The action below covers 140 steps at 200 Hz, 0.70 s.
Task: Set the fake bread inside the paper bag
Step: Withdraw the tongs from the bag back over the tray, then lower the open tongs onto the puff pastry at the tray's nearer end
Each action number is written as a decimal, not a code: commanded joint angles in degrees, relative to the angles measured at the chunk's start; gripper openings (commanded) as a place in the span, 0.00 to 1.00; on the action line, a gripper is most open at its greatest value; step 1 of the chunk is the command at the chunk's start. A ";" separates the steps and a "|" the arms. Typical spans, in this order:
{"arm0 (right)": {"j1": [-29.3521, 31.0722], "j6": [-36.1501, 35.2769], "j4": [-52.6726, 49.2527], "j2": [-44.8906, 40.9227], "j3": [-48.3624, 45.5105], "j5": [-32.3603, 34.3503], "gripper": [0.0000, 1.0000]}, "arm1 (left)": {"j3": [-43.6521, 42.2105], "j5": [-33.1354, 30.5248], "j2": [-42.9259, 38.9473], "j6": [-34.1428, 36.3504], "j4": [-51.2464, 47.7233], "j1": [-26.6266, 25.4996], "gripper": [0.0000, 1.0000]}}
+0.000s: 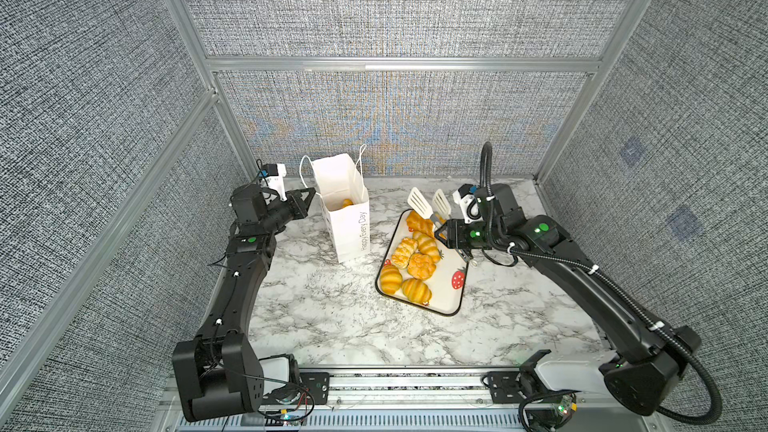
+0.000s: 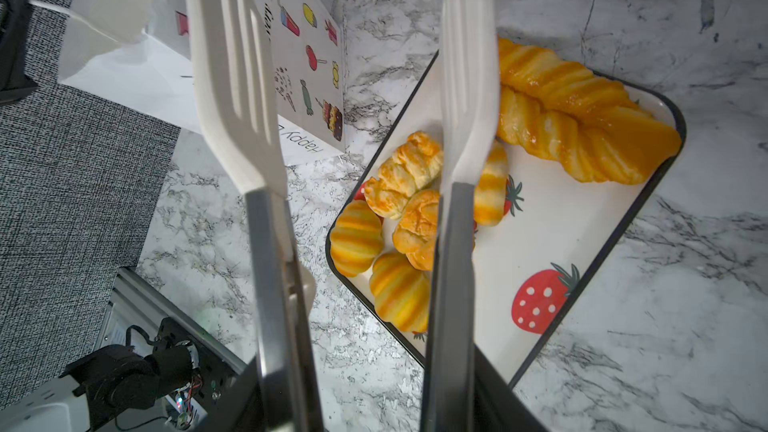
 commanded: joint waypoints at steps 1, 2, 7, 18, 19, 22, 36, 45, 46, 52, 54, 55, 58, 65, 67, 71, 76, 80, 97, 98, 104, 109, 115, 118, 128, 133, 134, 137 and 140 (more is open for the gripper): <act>0.01 1.62 1.87 -1.09 -2.73 -0.44 0.56 | -0.09 0.25 -0.09 0.21 1.21 0.08 0.00; 0.04 1.67 1.91 -1.15 -2.88 -0.45 0.56 | -0.10 0.24 -0.08 0.21 1.25 0.05 0.00; 0.06 1.85 1.87 -1.28 -3.61 -0.69 0.56 | -0.03 0.24 -0.07 0.21 1.23 0.03 0.00; 0.03 2.06 1.78 -1.67 -5.20 -0.81 0.56 | -0.10 0.24 -0.13 0.21 1.24 0.02 0.00; 0.05 2.11 1.78 -1.74 -5.39 -0.81 0.56 | -0.10 0.24 -0.14 0.22 1.27 0.02 0.00; -0.01 2.22 1.80 -1.88 -5.85 -0.81 0.56 | -0.15 0.24 -0.07 0.20 1.26 0.04 0.00; 0.02 2.58 1.80 -2.41 -7.68 -1.15 0.56 | -0.15 0.17 -0.07 0.16 1.23 0.01 0.00; 0.03 2.76 1.74 -2.62 -8.81 -1.33 0.56 | -0.17 0.15 -0.08 0.22 1.21 0.02 0.00; 0.00 2.76 1.76 -2.66 -8.95 -1.33 0.56 | -0.18 0.20 -0.03 0.22 1.21 0.02 0.00; 0.00 2.88 1.72 -2.81 -9.74 -1.41 0.56 | -0.18 0.16 -0.01 0.20 1.24 0.03 0.00; -0.01 2.93 1.70 -2.85 -10.01 -1.51 0.56 | -0.19 0.22 -0.03 0.15 1.24 0.02 0.00; -0.01 2.93 1.65 -2.86 -10.08 -1.55 0.55 | -0.19 0.23 0.00 0.14 1.22 0.06 0.00; 0.05 3.01 1.61 -2.88 -10.42 -1.59 0.56 | -0.12 0.16 0.02 0.13 1.21 0.04 0.00; -0.01 3.16 1.40 -2.87 -11.20 -1.81 0.56 | -0.17 0.15 -0.04 0.21 1.17 0.01 0.00; 0.03 3.19 1.29 -2.80 -11.38 -1.91 0.56 | -0.19 0.15 -0.06 0.22 1.20 0.01 0.00; 0.02 3.17 1.13 -2.74 -11.73 -2.07 0.56 | -0.18 0.15 -0.06 0.17 1.17 0.01 0.00; 0.00 3.20 1.00 -2.59 -12.17 -2.48 0.56 | -0.19 0.11 -0.10 0.20 1.17 0.01 0.00; 0.06 3.28 0.91 -2.61 -12.49 -2.63 0.56 | -0.19 0.11 -0.07 0.22 1.20 0.02 0.00; 0.04 3.64 1.15 -2.72 -14.60 -3.18 0.56 | -0.19 0.16 0.00 0.20 1.20 0.01 0.00; 0.01 3.68 1.16 -2.75 -14.75 -3.18 0.55 | -0.19 0.15 0.01 0.21 1.20 0.01 0.00; -0.02 3.76 1.31 -2.93 -15.71 -3.18 0.55 | -0.19 0.15 -0.03 0.22 1.15 0.06 0.00; 0.03 3.98 1.49 -3.08 -16.40 -3.18 0.56 | -0.13 0.10 0.02 0.15 1.14 0.01 0.00; -0.06 4.15 1.70 -3.27 -17.22 -3.10 0.56 | -0.19 0.07 0.01 0.22 1.20 0.01 0.00; -0.02 4.23 1.82 -3.37 -17.58 -3.09 0.56 | -0.15 0.06 0.02 0.28 1.15 0.01 0.00; -0.10 4.80 2.36 -3.65 -19.16 -3.09 0.56 | -0.09 0.00 0.02 0.37 1.12 0.01 0.00; -0.04 5.05 2.63 -3.78 -19.92 -3.17 0.56 | -0.04 -0.02 0.01 0.39 1.06 0.02 0.00; -0.03 5.09 2.69 -3.81 -20.05 -3.22 0.56 | -0.07 -0.02 -0.03 0.39 1.04 0.01 0.00; -0.04 5.20 2.80 -3.98 -20.30 -3.33 0.56 | -0.10 -0.02 -0.05 0.39 1.10 0.01 0.00; -0.04 5.34 2.94 -3.95 -20.70 -3.49 0.55 | -0.08 0.02 0.00 0.35 1.04 0.01 0.00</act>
